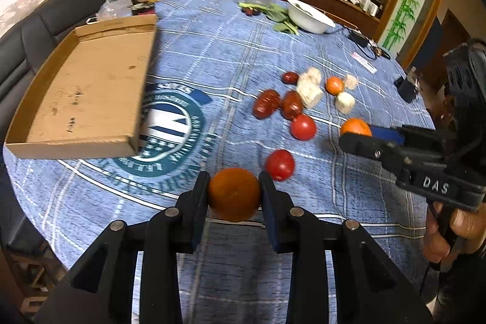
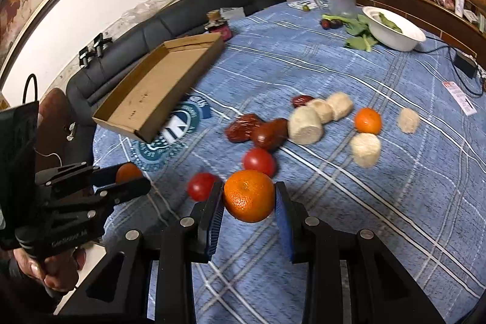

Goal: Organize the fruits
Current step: 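Carry both oranges into the cardboard tray and open both grippers, then grasp a red tomato with the left gripper while the right grasps a beige rice cake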

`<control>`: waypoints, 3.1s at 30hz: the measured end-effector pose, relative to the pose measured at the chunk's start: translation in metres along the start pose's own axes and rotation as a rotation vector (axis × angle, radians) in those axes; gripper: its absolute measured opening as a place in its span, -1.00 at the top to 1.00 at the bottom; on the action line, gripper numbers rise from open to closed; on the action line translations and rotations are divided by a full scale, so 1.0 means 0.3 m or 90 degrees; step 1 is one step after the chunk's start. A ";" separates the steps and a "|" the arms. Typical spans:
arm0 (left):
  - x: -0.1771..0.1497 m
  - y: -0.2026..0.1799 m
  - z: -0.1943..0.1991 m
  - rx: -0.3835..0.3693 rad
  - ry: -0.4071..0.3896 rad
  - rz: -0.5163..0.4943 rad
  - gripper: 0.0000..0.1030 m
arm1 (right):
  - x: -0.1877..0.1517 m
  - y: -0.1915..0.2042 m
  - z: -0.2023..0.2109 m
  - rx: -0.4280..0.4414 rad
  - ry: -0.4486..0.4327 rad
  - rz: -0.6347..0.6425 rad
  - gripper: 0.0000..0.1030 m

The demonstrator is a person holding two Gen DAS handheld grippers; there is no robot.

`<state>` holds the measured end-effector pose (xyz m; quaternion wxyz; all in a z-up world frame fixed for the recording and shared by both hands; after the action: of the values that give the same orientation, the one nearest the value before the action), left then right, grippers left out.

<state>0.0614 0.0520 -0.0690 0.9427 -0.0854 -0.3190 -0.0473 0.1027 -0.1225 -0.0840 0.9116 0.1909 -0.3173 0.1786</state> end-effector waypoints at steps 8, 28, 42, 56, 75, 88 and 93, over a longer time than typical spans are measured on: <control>0.022 0.093 0.027 0.019 -0.015 0.026 0.42 | 0.030 0.085 -0.043 0.021 0.014 0.022 0.36; 0.212 0.520 0.115 0.151 -0.082 0.065 0.42 | 0.247 0.528 -0.264 0.146 0.023 0.086 0.37; 0.228 0.676 -0.064 0.168 -0.017 0.091 0.42 | 0.209 0.638 -0.576 0.137 0.143 0.117 0.37; 0.044 0.549 -0.094 0.150 0.046 0.066 0.42 | 0.104 0.564 -0.462 0.111 0.157 0.144 0.31; 0.071 0.449 0.063 0.217 -0.028 0.031 -0.10 | 0.111 0.481 -0.222 0.089 0.070 0.141 -0.13; 0.070 0.220 0.109 0.174 -0.053 -0.021 -0.22 | 0.020 0.179 -0.043 0.017 0.054 0.074 -0.14; 0.059 0.140 0.102 0.151 -0.048 -0.037 -0.22 | -0.012 0.074 0.016 -0.007 0.046 0.046 -0.14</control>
<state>0.0632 0.0985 -0.0397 0.9318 0.0345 -0.3597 -0.0333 0.0878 -0.1062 -0.0777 0.9164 0.1677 -0.2919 0.2164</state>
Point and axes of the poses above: each gripper's, at about its wrist camera, not at the fingertips, and z roughly against the way its jaws point, y to its left, x to its top, the point moved 7 cm from there along -z, roughly the way its jaws point, and after that the axes turned 2 degrees about -y, right-handed, at the moved point
